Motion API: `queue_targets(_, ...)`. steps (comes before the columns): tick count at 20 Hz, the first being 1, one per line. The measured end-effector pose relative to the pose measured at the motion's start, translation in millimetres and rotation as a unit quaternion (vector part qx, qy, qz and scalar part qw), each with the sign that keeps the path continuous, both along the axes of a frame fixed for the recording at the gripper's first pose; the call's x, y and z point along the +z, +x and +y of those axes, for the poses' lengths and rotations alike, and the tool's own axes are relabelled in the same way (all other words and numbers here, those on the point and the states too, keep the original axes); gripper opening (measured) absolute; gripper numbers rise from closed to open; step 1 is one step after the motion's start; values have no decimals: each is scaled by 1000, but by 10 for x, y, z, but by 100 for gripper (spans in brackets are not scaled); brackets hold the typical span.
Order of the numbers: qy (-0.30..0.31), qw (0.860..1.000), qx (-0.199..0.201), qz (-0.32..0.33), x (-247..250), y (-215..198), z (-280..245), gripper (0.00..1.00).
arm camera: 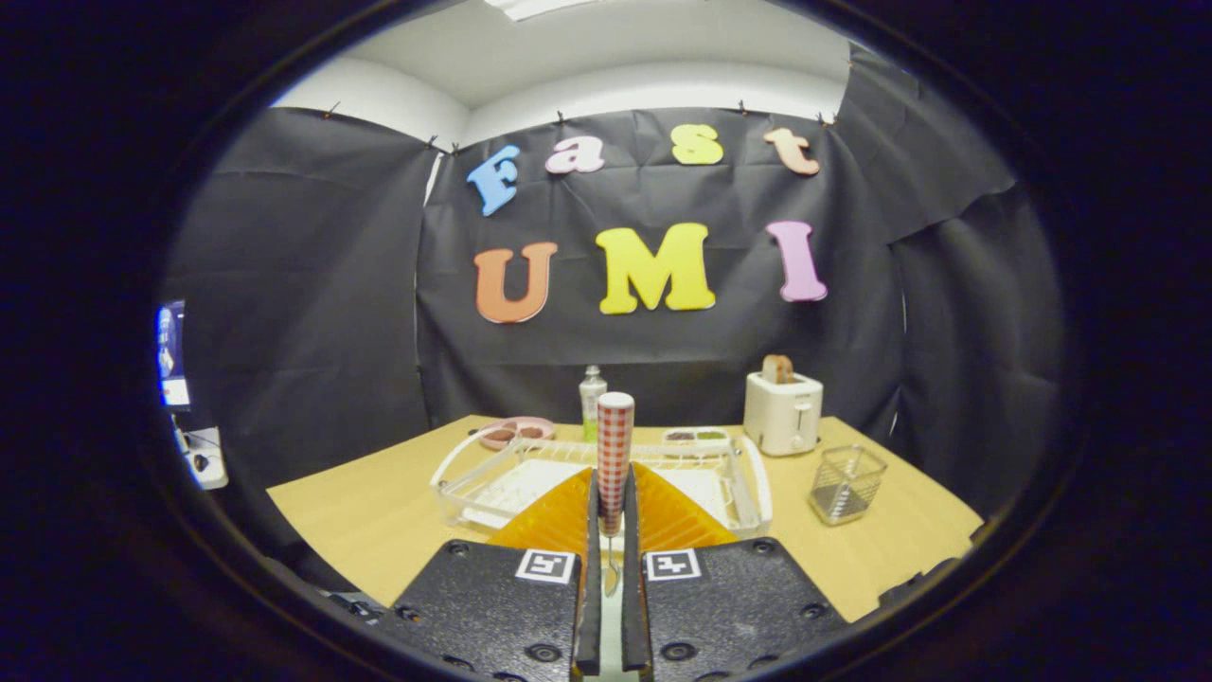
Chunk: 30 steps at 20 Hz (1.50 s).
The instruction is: Take the plate from the dish rack, then take the spoon from the basket and place it into the plate.
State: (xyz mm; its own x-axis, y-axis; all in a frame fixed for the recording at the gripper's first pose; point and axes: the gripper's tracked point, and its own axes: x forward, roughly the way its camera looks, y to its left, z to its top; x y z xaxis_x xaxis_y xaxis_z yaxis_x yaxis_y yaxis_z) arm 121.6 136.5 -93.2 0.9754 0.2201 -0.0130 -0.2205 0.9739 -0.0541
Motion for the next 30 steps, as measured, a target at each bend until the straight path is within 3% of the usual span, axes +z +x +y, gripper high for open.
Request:
queue_targets(6, -3, 998, -6, 65, -565, 67, 134, 14)
queue_targets(13, -47, 998, -10, 35, -558, -56, 71, 16)
queue_targets(17, -53, 997, -30, 57, -605, -67, -118, 22)
queue_targets(21, -34, 995, -74, 63, -460, -122, -468, 68)
queue_targets(22, -28, 995, -75, 60, -377, -150, -544, 70)
queue_targets(24, -18, 995, -84, 42, -163, -243, -720, 86)
queue_targets(25, -17, 995, -96, 32, -57, -287, -826, 100)
queue_targets(30, 1, 990, -141, 5, 362, -599, -1227, 100)
